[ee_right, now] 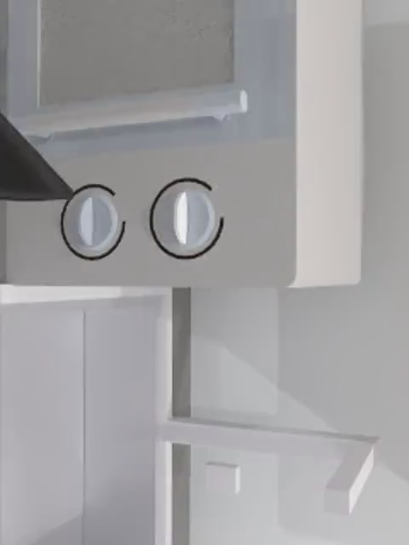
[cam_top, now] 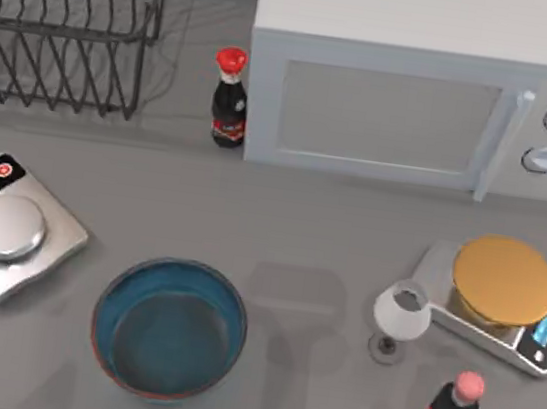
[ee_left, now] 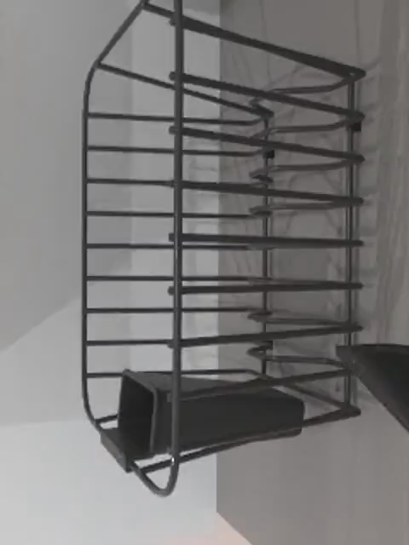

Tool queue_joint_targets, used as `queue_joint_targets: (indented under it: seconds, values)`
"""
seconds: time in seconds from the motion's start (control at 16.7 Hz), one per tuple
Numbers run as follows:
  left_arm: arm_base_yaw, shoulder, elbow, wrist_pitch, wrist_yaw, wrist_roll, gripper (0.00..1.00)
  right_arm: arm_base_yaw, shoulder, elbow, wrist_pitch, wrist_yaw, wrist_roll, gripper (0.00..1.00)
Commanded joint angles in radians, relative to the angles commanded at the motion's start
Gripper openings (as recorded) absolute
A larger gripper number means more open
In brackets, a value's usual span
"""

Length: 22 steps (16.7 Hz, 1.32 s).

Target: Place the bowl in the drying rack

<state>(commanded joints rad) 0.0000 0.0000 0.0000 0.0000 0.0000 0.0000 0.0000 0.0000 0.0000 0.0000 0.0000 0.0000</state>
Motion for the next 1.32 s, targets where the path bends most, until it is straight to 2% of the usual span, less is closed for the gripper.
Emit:
queue_joint_targets:
  seconds: [0.24,0.48,1.32]
  values:
    - [-0.018,0.031,0.031,-0.027,0.0,-0.018,1.0,0.0,0.0,0.0,0.0,0.0,0.0,1.0]
    - [-0.116,0.221,0.208,-0.172,-0.001,-0.113,1.0,0.0,0.0,0.0,0.0,0.0,0.0,1.0]
    - [-0.685,1.545,1.277,-1.017,0.0,-0.665,1.0,0.0,0.0,0.0,0.0,0.0,0.0,1.0]
